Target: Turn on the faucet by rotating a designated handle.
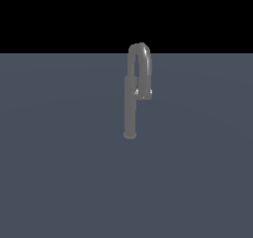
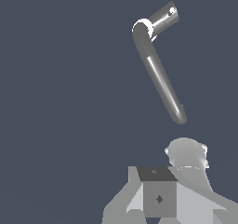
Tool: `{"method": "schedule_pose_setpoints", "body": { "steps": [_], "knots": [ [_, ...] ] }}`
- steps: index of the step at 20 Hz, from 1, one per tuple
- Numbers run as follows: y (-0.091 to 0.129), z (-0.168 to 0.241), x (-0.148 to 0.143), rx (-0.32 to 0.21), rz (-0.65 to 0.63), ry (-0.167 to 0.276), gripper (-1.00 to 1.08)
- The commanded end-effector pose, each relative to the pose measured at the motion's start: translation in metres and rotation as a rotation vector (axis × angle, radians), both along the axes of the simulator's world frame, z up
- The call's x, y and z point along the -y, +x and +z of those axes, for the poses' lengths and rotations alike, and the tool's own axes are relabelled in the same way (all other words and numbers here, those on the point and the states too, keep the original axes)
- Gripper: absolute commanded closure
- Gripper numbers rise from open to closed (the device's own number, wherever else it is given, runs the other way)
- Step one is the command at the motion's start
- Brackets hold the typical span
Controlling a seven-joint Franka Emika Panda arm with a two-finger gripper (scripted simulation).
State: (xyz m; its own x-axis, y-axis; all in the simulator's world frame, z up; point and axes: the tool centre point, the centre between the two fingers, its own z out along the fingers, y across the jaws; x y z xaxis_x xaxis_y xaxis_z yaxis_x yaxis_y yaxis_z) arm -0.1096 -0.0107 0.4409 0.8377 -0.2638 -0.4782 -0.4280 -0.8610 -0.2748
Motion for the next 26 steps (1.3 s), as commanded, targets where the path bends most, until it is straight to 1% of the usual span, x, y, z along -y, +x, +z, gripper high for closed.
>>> {"method": "schedule_pose_setpoints", "body": {
  "steps": [1, 14, 19, 26],
  "knots": [
    [0.013, -0.007, 0.003, -0.043, -0.039, 0.038, 1.08],
    [0.074, -0.060, 0.024, -0.281, -0.256, 0.250, 1.08],
    [0.095, -0.088, 0.034, -0.386, -0.352, 0.344, 1.08],
    [0.119, -0.136, 0.046, -0.547, -0.499, 0.487, 1.08]
  ]
}}
